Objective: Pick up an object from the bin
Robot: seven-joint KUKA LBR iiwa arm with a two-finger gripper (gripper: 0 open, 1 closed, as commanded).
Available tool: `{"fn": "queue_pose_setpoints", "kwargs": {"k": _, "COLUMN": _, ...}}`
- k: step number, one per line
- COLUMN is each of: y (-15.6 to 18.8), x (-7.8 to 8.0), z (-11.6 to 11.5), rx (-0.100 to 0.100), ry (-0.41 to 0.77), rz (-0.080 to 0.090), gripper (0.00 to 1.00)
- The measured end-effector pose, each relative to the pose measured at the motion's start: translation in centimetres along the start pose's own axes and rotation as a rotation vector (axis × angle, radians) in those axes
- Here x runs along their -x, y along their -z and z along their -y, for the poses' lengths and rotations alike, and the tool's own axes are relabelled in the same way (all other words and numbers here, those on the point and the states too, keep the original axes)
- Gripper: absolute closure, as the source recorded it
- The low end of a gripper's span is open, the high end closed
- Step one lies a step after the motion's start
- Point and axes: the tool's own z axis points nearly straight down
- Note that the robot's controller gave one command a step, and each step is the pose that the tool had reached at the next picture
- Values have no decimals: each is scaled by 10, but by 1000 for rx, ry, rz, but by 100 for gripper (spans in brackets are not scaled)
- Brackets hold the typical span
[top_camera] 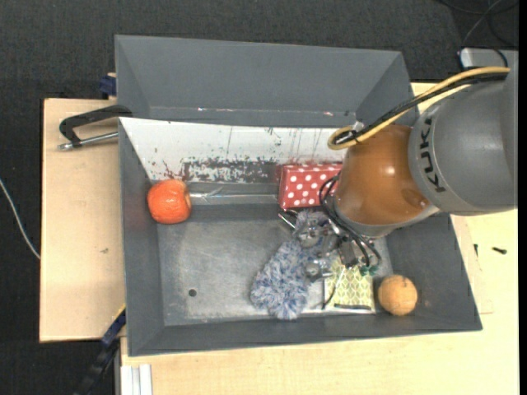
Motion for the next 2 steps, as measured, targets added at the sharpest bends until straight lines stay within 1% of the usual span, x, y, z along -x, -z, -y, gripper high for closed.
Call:
{"fn": "queue_pose_setpoints", "kwargs": {"k": 1, "y": 0, "x": 0, "z": 0, "rx": 0, "ry": 0, "rz": 0, "gripper": 100}}
{"fn": "queue_pose_setpoints", "kwargs": {"k": 2, "y": 212, "x": 21, "z": -6, "rx": -1, "ry": 48, "rz": 0, "gripper": 100}}
